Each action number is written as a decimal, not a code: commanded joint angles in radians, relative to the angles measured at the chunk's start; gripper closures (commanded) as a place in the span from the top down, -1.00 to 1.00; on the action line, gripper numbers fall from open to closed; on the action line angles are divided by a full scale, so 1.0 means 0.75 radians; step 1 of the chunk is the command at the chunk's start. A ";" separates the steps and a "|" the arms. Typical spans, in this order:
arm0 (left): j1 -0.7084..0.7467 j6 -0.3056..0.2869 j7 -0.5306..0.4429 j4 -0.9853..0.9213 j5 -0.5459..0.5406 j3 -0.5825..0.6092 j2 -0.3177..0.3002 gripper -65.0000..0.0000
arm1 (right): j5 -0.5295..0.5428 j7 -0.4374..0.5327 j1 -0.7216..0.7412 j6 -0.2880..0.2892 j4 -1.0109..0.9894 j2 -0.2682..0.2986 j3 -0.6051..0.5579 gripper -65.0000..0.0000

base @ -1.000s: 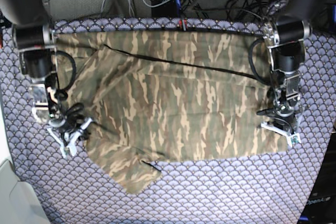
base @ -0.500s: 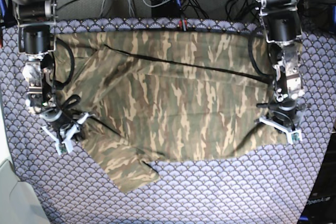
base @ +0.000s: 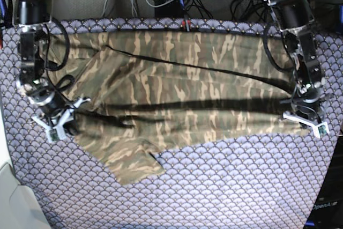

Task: Fold the T-shirt properly
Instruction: 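Lift the hem and fold it toward the collar with both grippers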

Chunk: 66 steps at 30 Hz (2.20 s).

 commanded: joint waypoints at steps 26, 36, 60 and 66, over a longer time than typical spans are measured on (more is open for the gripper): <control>0.228 0.001 -0.023 0.330 0.002 -0.109 -0.013 -0.98 | 0.076 0.032 -0.542 0.224 0.511 -0.147 0.417 -0.96; 0.296 0.001 0.116 0.414 0.002 -0.152 0.007 -0.98 | 0.139 0.030 -0.679 0.344 0.507 -0.192 0.522 -0.96; 0.558 0.001 0.116 0.484 0.002 -0.147 0.036 -0.98 | 0.139 0.032 -0.784 0.344 0.503 -0.201 0.612 -0.96; 0.593 -0.001 0.121 0.484 0.000 -0.143 0.036 -0.98 | 0.139 0.032 -0.773 0.344 0.407 -0.190 0.647 -0.95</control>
